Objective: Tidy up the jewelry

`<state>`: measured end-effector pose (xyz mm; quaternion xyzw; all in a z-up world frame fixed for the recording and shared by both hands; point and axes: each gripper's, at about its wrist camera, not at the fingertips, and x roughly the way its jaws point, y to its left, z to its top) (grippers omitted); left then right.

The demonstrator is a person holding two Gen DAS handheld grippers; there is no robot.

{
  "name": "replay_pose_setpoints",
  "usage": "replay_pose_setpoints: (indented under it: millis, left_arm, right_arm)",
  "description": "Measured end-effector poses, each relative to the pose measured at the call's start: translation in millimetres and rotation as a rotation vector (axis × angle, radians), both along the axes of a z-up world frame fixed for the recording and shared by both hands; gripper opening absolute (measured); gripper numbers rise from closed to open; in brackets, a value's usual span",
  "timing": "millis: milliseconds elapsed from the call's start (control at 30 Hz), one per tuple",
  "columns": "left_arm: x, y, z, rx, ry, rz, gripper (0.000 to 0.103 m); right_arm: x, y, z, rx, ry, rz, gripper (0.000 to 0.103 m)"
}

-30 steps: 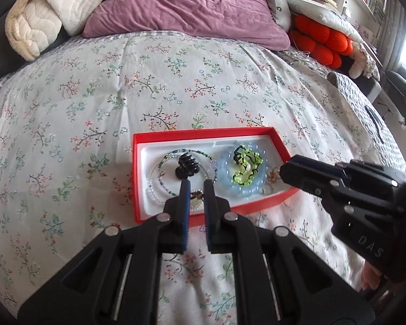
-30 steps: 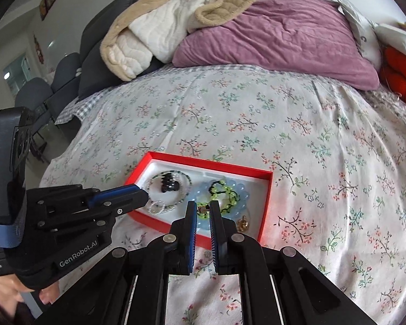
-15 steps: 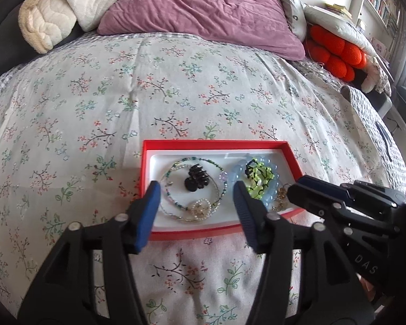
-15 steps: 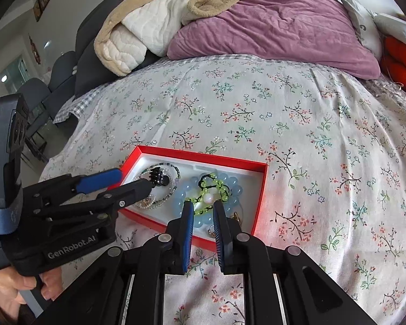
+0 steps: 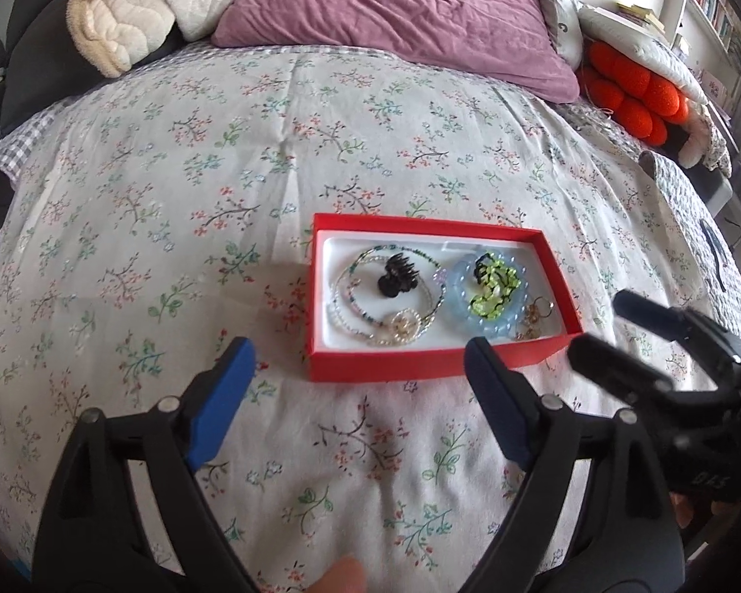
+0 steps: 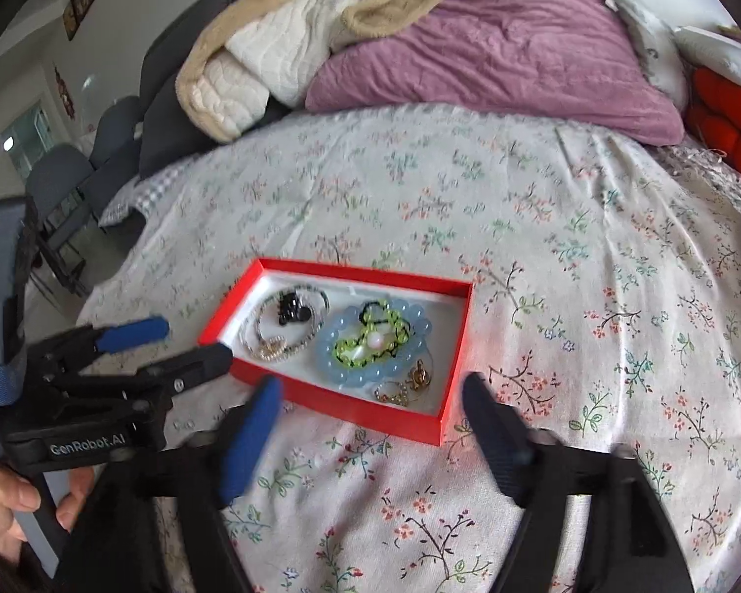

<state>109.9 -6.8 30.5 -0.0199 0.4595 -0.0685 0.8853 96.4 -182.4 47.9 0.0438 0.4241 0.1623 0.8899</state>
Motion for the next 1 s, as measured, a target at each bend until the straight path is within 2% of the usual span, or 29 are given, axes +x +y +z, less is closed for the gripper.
replay_pose_setpoints:
  millis: [200, 367, 433, 733, 867, 1000]
  left_arm:
    - [-12.5, 9.3, -1.2, 0.018, 0.015, 0.051, 0.098]
    - [-23.5, 13.7, -3.7, 0.045, 0.039, 0.075, 0.100]
    - [-29.8, 14.7, -4.2, 0.061, 0.043, 0.087, 0.101]
    - [-60.1, 6.6, -12.9, 0.096, 0.096, 0.071, 0.102]
    - [-68.2, 3.5, -15.2, 0.082, 0.104, 0.068, 0.102]
    - [-71.1, -2.0, -16.1, 0.106, 0.101, 0.062, 0.102]
  right_arm:
    - [-7.3, -3.5, 3.8, -0.008, 0.024, -0.035, 0.082]
    - [-18.0, -2.5, 3.9, -0.072, 0.032, -0.066, 0.095]
    - [-24.3, -2.8, 4.7, -0.085, 0.028, -0.085, 0.103]
    - [-48.4, -5.1, -5.6, -0.141, 0.123, -0.174, 0.103]
    - [-58.6, -0.6, -7.1, -0.182, 0.136, -0.173, 0.103]
    - [-62.7, 4.7, -8.8, -0.202, 0.146, -0.162, 0.103]
